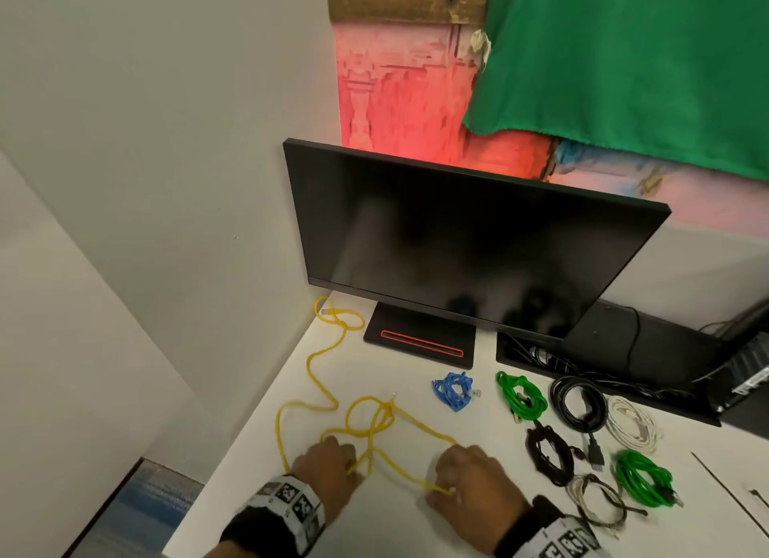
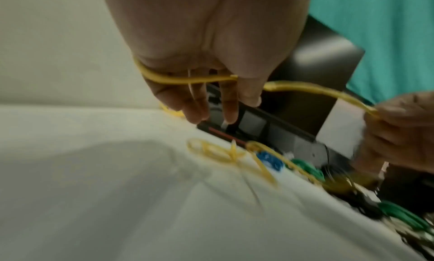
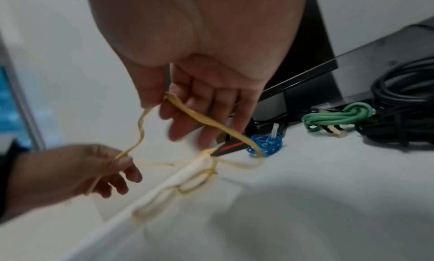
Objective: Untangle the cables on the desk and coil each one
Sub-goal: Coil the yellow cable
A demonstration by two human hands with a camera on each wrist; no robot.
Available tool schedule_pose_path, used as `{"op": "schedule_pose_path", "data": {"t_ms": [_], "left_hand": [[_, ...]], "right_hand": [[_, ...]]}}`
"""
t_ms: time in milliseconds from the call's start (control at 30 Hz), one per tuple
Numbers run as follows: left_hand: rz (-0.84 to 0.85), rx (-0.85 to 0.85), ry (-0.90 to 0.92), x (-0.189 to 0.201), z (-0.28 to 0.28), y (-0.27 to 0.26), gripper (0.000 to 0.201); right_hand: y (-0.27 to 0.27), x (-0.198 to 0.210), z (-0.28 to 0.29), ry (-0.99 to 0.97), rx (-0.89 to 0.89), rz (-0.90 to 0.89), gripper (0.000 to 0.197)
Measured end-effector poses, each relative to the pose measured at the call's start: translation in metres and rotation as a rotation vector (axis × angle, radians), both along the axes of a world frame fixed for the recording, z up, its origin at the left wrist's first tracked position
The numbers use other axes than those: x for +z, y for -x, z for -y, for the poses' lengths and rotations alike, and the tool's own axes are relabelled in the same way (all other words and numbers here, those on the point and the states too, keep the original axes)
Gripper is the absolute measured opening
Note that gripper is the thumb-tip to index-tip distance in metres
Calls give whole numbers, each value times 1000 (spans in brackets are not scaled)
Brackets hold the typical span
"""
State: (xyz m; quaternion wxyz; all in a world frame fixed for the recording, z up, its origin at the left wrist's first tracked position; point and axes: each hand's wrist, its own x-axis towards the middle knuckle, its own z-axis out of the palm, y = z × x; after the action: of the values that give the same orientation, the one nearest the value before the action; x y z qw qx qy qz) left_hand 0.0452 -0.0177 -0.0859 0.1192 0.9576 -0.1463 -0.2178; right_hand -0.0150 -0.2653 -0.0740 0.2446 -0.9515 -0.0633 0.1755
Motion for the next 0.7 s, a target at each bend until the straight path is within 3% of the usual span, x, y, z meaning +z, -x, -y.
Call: {"op": "schedule_pose_path", "data": {"t_ms": [133, 267, 300, 367, 400, 467, 533, 600, 700], "left_hand": [[191, 126, 298, 34, -37, -16, 21], [557, 125, 311, 86, -53, -28, 38], [554, 163, 339, 96, -57, -32, 40], [416, 164, 290, 114, -53, -34, 48], [397, 107, 201, 120, -46, -32, 50], [413, -14, 97, 131, -23, -24, 49], [431, -73, 119, 144, 2, -18, 44], [398, -80, 256, 158, 17, -17, 35], [261, -35, 549, 171, 8, -23, 33]], "right_hand": [[10, 30, 14, -382, -232, -4, 40], [15, 47, 24, -336, -289, 8, 39], [15, 48, 24, -281, -295, -39, 40], [14, 53, 21, 6, -211, -94, 36], [12, 58, 16, 135, -174, -51, 48], [5, 80, -5, 76, -148, 142, 80], [-3, 111, -37, -60, -54, 280, 90], [-9, 134, -66, -138, 31, 310, 72], [-13, 158, -70, -399, -54, 399, 16]]}}
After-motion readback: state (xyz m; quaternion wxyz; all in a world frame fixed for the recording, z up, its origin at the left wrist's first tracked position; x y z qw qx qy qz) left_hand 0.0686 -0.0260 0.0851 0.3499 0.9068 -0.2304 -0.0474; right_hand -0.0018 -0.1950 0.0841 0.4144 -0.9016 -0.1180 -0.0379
